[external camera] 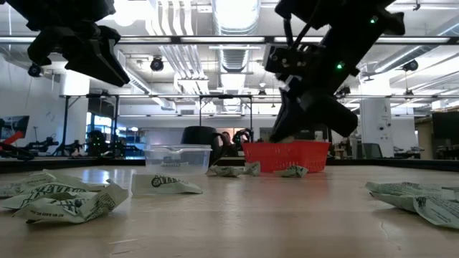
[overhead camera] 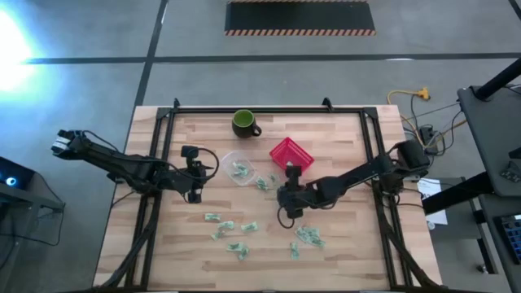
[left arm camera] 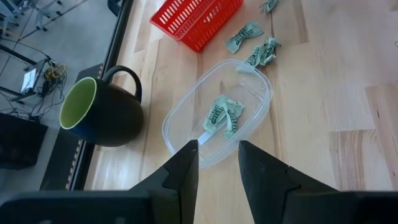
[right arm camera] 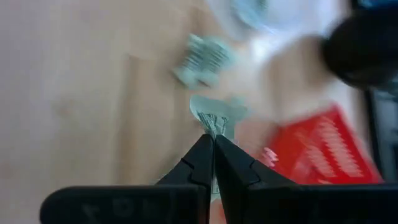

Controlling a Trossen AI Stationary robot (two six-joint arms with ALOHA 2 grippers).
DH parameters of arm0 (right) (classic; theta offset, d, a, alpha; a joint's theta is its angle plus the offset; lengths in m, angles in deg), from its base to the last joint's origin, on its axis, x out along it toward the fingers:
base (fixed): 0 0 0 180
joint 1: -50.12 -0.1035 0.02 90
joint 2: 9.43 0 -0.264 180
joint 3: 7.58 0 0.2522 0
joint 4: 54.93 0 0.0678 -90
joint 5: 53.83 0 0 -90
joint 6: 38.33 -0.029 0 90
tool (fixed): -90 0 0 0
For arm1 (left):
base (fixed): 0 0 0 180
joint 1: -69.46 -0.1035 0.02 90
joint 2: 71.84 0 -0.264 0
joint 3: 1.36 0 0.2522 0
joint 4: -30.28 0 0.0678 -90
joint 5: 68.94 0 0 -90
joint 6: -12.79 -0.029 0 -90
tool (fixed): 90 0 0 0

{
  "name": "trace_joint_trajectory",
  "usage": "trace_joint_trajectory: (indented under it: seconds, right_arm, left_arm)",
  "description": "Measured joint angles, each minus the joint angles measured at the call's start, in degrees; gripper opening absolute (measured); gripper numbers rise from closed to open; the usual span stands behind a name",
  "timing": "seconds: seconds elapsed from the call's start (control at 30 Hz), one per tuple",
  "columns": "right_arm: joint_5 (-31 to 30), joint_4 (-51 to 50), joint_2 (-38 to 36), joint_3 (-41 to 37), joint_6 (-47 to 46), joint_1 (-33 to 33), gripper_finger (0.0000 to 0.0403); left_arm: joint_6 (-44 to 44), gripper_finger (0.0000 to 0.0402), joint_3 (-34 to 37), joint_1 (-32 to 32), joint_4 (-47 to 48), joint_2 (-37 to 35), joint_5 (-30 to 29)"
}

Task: Pick and place items into bin
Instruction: Put the stevia packet into the red bin

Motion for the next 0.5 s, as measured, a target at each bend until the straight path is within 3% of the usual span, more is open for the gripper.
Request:
trace_joint_trajectory:
  seconds: [0.13, 0.5]
  right_arm:
    - [-5.22, -4.28, -2.14, 0.01, -2.74, 0.89, 0.0008]
    - [-7.32, -6.48, -3.02, -0.59, -5.43, 5.67, 0.0008]
  left_arm:
    - [0.00, 0.0098, 0.04, 0.00, -0.07, 0.00, 0.07]
    - [-0.16, 0.0098, 0.37, 0.00, -1.04, 0.00, 0.05]
